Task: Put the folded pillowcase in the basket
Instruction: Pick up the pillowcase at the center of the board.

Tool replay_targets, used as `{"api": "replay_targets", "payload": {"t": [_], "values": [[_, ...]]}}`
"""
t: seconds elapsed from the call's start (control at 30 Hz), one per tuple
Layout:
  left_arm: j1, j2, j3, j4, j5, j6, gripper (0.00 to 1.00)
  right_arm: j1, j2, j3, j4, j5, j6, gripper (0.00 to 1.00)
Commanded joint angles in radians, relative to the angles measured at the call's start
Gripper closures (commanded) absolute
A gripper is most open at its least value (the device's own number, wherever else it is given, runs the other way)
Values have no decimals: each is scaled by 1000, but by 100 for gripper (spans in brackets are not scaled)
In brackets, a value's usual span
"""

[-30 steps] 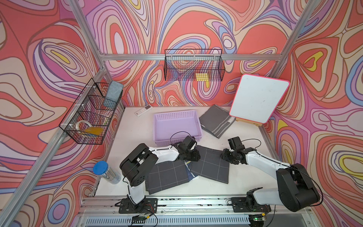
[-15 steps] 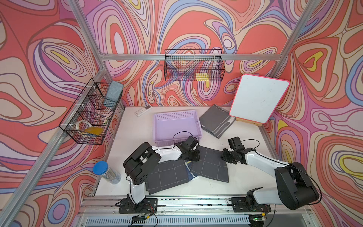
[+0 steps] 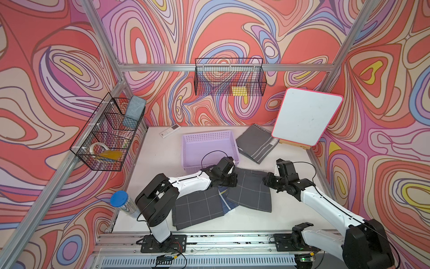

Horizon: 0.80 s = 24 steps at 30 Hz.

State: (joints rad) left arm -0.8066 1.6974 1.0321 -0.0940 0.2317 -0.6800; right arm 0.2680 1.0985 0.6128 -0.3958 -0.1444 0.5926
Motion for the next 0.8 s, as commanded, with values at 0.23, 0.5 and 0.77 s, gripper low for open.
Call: {"api": "replay_targets", "payload": {"t": [0.23, 0.5, 0.77], "values": [[-1, -137, 85, -129, -66, 60, 100, -3, -81, 185, -96, 23, -48, 100], [58, -205, 187, -233, -43, 107, 100, -3, -49, 340, -123, 7, -63, 100], [118, -248, 316, -355, -44, 170, 100, -3, 28, 484, -84, -37, -64, 100]]}}
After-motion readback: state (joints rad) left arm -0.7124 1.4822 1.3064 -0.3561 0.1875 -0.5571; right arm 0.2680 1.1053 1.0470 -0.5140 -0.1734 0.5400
